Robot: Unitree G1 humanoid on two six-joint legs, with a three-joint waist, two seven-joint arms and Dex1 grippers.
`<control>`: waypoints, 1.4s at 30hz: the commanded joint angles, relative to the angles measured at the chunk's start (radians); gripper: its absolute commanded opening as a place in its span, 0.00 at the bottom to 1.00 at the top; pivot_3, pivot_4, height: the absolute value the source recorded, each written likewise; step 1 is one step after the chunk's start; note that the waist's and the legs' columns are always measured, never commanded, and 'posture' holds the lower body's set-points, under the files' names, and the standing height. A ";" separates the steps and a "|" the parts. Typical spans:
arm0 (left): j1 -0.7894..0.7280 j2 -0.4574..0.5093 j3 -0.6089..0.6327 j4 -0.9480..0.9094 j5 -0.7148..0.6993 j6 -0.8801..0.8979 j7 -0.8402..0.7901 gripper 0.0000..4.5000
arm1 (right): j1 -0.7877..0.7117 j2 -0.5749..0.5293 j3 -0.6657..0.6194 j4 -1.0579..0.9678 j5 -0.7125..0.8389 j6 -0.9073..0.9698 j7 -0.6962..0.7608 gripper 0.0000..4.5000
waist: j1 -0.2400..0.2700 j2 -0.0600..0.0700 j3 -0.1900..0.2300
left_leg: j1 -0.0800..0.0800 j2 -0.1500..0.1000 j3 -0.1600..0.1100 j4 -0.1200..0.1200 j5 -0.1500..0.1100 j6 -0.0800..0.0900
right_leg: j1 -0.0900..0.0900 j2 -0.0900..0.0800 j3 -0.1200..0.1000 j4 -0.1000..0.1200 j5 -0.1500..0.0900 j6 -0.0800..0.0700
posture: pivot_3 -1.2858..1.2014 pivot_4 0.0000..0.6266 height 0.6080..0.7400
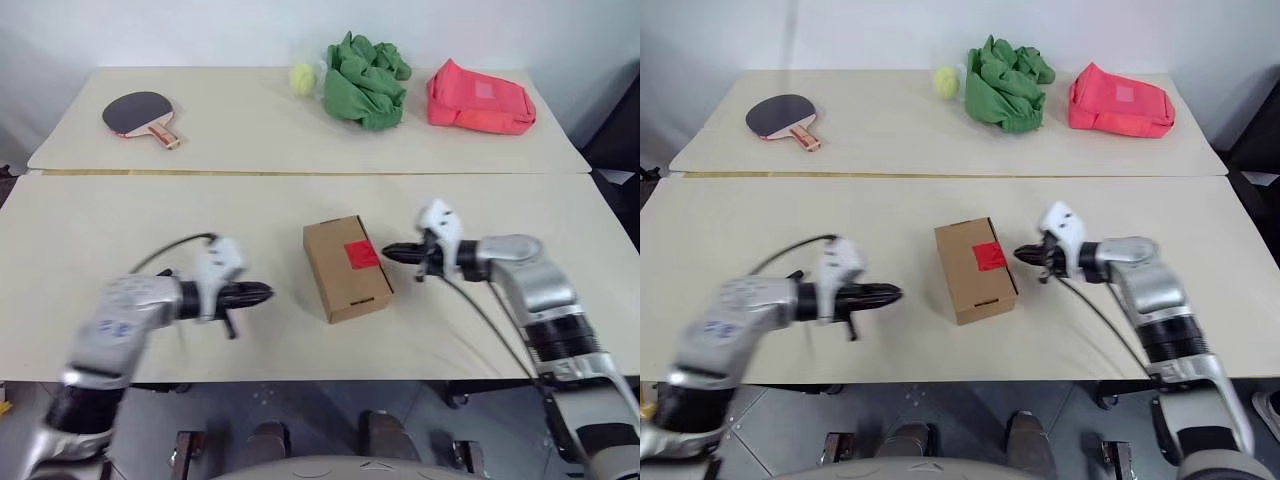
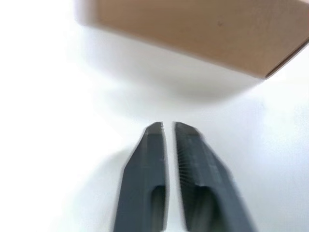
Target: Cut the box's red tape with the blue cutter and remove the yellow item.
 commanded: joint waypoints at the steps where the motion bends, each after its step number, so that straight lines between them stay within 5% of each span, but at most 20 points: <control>1: 0.141 0.041 0.272 0.035 -0.074 -0.170 -0.114 0.39 | 0.037 -0.007 -0.101 -0.107 0.147 -0.044 0.125 0.34 | 0.000 0.000 0.000 | 0.000 0.000 0.000 0.000 0.000 0.000 | 0.001 0.000 0.000 0.000 0.000 0.000 | 0.52 0.24 1.00; 5: 0.447 0.121 0.596 0.364 0.000 -0.454 -0.251 0.66 | 0.145 0.005 -0.159 -0.295 0.258 -0.081 0.187 0.64 | -0.013 0.000 0.000 | 0.004 0.003 0.006 -0.007 0.000 0.000 | 0.000 0.001 0.000 -0.001 -0.001 -0.002 | 0.52 0.24 1.00; 10: 0.557 0.211 0.761 0.760 0.017 -0.684 -0.246 0.99 | 0.238 0.113 -0.150 -0.439 0.332 -0.138 0.171 1.00 | 0.003 -0.001 0.000 | 0.008 0.004 0.010 -0.006 -0.003 0.002 | 0.001 0.001 0.000 -0.003 -0.001 -0.003 | 0.52 0.24 1.00; 16: 0.577 0.277 0.762 0.998 -0.001 -0.802 -0.265 0.99 | 0.297 0.186 -0.098 -0.572 0.415 -0.112 0.169 1.00 | 0.023 -0.003 -0.001 | 0.009 0.004 0.011 -0.005 -0.005 0.004 | 0.001 0.000 0.001 -0.002 0.000 -0.003 | 0.52 0.24 1.00; 25: 0.347 0.215 0.466 0.791 -0.073 -0.707 -0.325 0.99 | 0.349 0.106 -0.116 -0.640 0.429 -0.107 0.202 1.00 | 0.024 -0.006 -0.003 | 0.010 0.004 0.011 -0.005 -0.005 0.003 | 0.001 0.001 0.001 0.002 0.000 -0.004 | 0.52 0.24 1.00; 39: -0.035 0.241 0.111 1.299 0.132 -0.912 -0.328 0.99 | 0.444 0.036 -0.159 -0.757 0.465 -0.094 0.138 1.00 | 0.000 -0.006 -0.004 | 0.012 0.007 0.016 -0.004 -0.006 0.003 | 0.000 0.002 -0.005 0.004 0.001 -0.005 | 0.52 0.24 1.00; 42: -0.080 0.234 0.068 1.365 0.166 -0.957 -0.312 0.82 | 0.452 0.031 -0.165 -0.763 0.462 -0.096 0.119 1.00 | 0.001 -0.005 -0.004 | 0.014 0.007 0.016 -0.004 -0.005 0.002 | 0.001 0.002 -0.004 0.005 0.001 -0.005 | 0.52 0.24 1.00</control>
